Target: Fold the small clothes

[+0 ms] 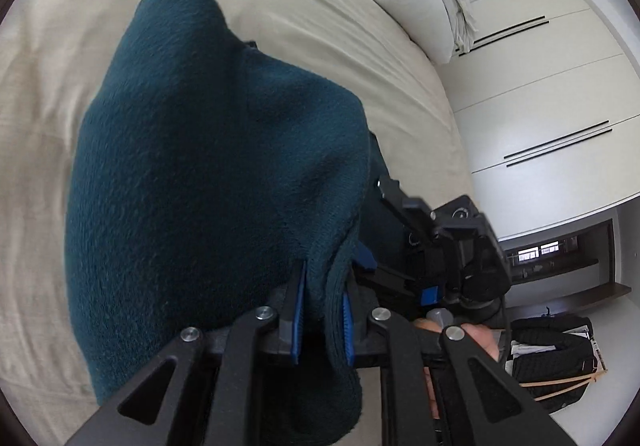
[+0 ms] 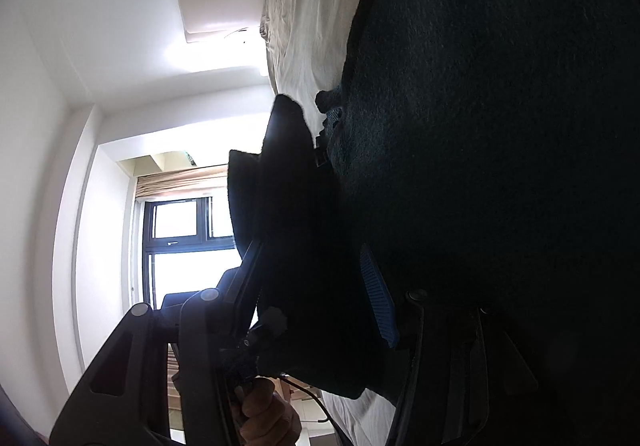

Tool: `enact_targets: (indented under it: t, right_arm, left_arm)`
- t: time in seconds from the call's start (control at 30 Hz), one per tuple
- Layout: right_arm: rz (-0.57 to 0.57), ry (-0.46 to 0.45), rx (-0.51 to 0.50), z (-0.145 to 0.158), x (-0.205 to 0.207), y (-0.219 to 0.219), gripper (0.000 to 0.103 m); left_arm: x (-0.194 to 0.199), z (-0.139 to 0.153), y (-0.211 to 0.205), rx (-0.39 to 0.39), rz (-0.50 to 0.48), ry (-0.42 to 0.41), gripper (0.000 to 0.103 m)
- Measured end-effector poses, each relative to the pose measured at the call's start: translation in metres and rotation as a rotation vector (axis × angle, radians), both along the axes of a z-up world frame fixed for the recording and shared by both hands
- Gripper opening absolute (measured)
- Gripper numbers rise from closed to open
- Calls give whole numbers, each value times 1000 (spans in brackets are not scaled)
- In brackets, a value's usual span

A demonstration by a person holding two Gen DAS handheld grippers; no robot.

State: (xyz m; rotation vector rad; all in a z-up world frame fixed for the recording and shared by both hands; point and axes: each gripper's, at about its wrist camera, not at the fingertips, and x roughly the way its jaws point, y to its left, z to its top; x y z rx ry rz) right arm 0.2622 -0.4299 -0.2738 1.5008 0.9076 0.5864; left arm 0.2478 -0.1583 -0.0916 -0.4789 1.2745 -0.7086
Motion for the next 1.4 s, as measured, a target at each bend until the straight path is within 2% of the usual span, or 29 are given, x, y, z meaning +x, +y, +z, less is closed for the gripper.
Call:
enact_targets:
  t: [0.1, 0.13, 0.2, 0.27, 0.33, 0.53, 0.67, 0.73, 0.8, 0.9, 1.07, 1.17, 1.4]
  right_arm:
    - [18, 9, -4, 0, 3, -4, 47]
    - [25, 14, -13, 0, 4, -5, 47]
    - [37, 19, -31, 3, 5, 3, 47]
    - [46, 26, -49, 5, 5, 3, 47]
    - [52, 28, -67, 12, 6, 7, 47]
    - [103, 46, -147, 29, 2, 19, 48]
    - [163, 79, -247, 38, -8, 26, 48]
    - [188, 95, -302, 41, -9, 33, 47]
    - [209, 113, -365, 43, -11, 37, 31]
    - [220, 134, -422, 44, -17, 35, 15]
    - [234, 112, -497, 61, -27, 31, 12]
    - [231, 96, -523, 70, -23, 31, 12]
    - [191, 85, -570, 87, -24, -3, 12]
  left_arm:
    - [-12, -6, -4, 15, -7, -31, 26]
    - [-14, -5, -2, -3, -10, -39, 31]
    - [-19, 1, 4, -49, -17, -38, 47]
    - [-27, 11, 11, -78, -23, -60, 52]
    - [-37, 22, 21, -91, -27, -105, 52]
    - [-58, 38, 44, -43, -40, -221, 52]
    - [-55, 29, 48, 9, -33, -231, 52]
    - [-57, 22, 52, -2, -28, -221, 52]
    - [-61, 20, 53, -6, -34, -232, 52]
    - [-66, 20, 53, 9, -48, -255, 52]
    - [-66, 28, 56, 27, -29, -288, 52]
    - [-63, 33, 60, 38, -21, -307, 57]
    - [-51, 41, 58, 97, -22, -351, 66]
